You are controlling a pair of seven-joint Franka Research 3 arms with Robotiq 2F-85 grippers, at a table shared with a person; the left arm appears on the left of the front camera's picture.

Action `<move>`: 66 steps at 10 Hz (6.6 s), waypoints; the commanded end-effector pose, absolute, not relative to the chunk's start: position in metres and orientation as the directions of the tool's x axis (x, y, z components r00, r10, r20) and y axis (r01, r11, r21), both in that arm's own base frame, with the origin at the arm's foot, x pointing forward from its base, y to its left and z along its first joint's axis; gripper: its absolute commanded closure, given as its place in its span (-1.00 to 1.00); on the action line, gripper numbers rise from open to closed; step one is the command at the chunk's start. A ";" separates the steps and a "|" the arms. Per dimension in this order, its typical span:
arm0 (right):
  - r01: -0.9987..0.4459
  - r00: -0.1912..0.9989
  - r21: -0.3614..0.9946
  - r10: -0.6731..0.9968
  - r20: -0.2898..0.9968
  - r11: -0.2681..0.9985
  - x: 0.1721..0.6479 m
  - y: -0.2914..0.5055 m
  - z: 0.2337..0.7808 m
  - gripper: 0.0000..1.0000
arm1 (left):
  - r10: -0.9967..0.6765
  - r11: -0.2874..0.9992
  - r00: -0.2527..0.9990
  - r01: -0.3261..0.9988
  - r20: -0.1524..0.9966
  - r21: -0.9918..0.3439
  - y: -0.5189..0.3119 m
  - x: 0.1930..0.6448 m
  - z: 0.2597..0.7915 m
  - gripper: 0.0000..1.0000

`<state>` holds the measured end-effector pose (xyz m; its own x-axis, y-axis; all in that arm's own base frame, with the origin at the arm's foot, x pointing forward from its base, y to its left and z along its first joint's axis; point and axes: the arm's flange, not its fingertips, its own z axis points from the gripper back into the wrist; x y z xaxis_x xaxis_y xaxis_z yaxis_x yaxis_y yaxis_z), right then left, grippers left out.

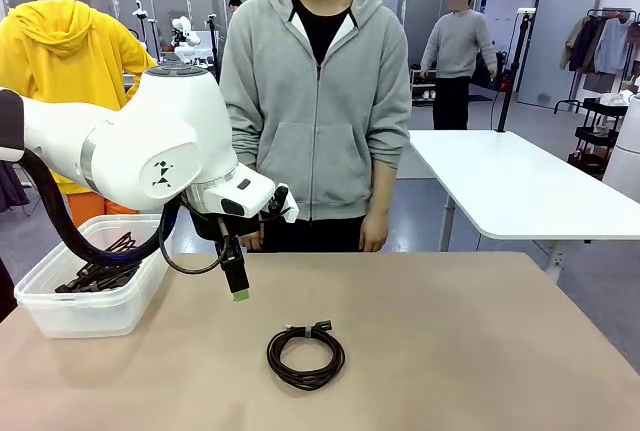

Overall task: Organize and store the cables.
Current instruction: Place the USB Extension Cable into the Organizing box.

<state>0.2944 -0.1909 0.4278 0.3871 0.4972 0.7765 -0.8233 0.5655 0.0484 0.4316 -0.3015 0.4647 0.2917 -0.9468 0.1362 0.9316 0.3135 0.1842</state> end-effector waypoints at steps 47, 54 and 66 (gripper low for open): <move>-0.827 0.381 0.047 0.497 0.780 0.560 0.293 -0.191 0.430 -1.00 | -1.000 0.000 -0.003 0.985 0.020 0.172 -0.402 0.501 0.475 1.00; -0.827 0.381 0.047 0.497 0.780 0.560 0.293 -0.191 0.430 -1.00 | -0.993 -0.114 -0.119 0.974 0.012 0.197 -0.302 0.513 0.508 0.72; -0.827 0.381 0.047 0.497 0.780 0.560 0.293 -0.191 0.430 -1.00 | -0.981 -0.119 -0.168 0.919 0.099 0.375 -0.054 0.525 0.541 0.72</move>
